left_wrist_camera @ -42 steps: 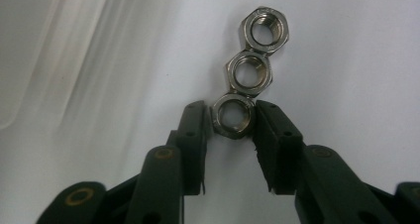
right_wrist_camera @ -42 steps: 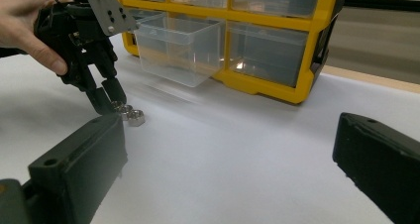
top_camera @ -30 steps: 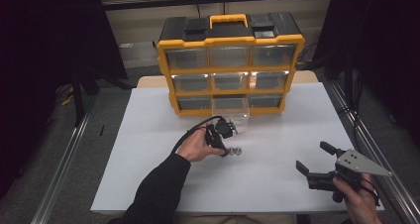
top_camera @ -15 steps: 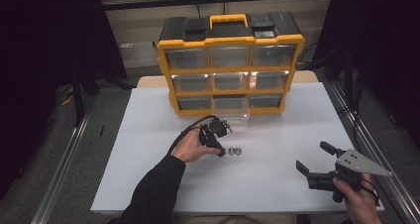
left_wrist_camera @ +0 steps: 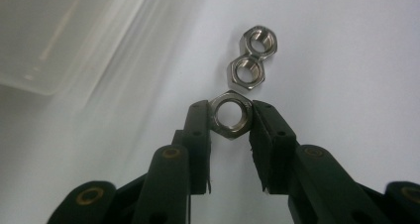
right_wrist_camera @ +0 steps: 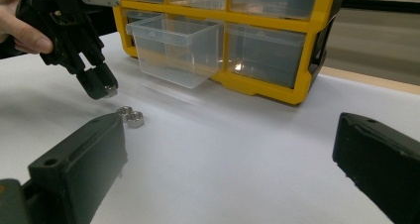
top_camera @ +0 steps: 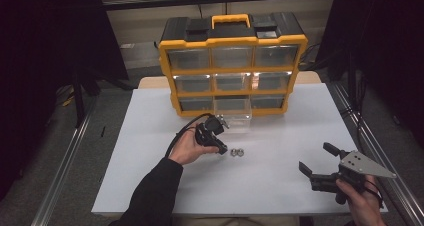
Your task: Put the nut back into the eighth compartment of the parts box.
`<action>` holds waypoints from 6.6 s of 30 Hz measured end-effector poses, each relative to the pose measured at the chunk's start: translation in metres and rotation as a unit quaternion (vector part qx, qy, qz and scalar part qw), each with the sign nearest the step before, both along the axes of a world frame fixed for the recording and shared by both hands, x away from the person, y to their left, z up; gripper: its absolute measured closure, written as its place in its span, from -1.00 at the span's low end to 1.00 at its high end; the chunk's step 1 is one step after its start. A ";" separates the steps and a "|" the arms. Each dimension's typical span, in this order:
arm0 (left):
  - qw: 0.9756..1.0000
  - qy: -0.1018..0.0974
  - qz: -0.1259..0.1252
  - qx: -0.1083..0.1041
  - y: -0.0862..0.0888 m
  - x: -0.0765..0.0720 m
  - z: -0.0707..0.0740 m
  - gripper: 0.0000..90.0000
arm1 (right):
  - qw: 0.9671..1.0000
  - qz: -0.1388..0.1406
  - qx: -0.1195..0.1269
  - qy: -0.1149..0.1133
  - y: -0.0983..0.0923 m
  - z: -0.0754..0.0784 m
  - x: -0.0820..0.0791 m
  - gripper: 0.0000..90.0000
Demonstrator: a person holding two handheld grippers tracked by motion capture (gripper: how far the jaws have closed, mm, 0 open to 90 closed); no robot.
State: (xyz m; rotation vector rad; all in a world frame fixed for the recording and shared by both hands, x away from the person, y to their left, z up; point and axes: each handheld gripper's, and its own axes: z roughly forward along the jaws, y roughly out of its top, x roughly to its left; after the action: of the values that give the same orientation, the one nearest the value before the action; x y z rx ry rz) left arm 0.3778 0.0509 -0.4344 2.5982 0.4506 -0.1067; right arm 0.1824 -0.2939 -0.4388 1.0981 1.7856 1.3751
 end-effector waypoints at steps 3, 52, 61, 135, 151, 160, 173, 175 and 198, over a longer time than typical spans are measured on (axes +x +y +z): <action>1.000 -0.002 0.000 -0.008 0.004 0.000 0.006 0.56 | 1.000 -0.001 0.001 -0.002 0.000 0.000 0.000 -1.00; 0.992 -0.062 0.041 -0.104 0.034 0.025 0.078 0.56 | 1.000 0.001 -0.004 -0.003 0.001 0.000 0.000 -1.00; 0.991 -0.073 0.048 -0.106 0.026 0.036 0.089 0.56 | 1.000 0.000 -0.003 -0.004 0.001 0.000 0.000 -1.00; 0.995 -0.047 0.054 0.062 -0.035 0.091 0.045 0.55 | 1.000 0.004 -0.003 -0.004 0.001 0.000 -0.002 -1.00; 0.996 -0.049 0.060 0.044 -0.030 0.087 0.052 0.48 | 1.000 0.004 -0.003 -0.004 0.001 0.000 -0.003 -1.00; 0.996 -0.070 0.060 0.010 -0.016 0.078 0.066 0.41 | 1.000 0.006 -0.006 -0.005 0.001 0.000 -0.003 -1.00; 0.990 -0.089 0.075 -0.085 0.018 0.060 0.077 0.30 | 1.000 0.002 -0.005 -0.005 0.001 -0.001 -0.002 -1.00; 0.990 -0.092 0.072 -0.081 0.023 0.058 0.077 0.20 | 1.000 0.002 -0.004 -0.004 0.001 -0.001 -0.002 -1.00; 0.975 -0.119 0.118 -0.144 0.060 0.009 0.054 -0.89 | 1.000 0.000 -0.005 -0.002 0.001 -0.001 -0.002 -1.00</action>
State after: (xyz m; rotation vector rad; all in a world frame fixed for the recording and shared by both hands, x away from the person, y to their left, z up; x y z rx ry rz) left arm 0.3870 0.1109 -0.3805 2.2199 0.6027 0.2050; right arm 0.1804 -0.2928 -0.4395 1.0890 1.7878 1.3667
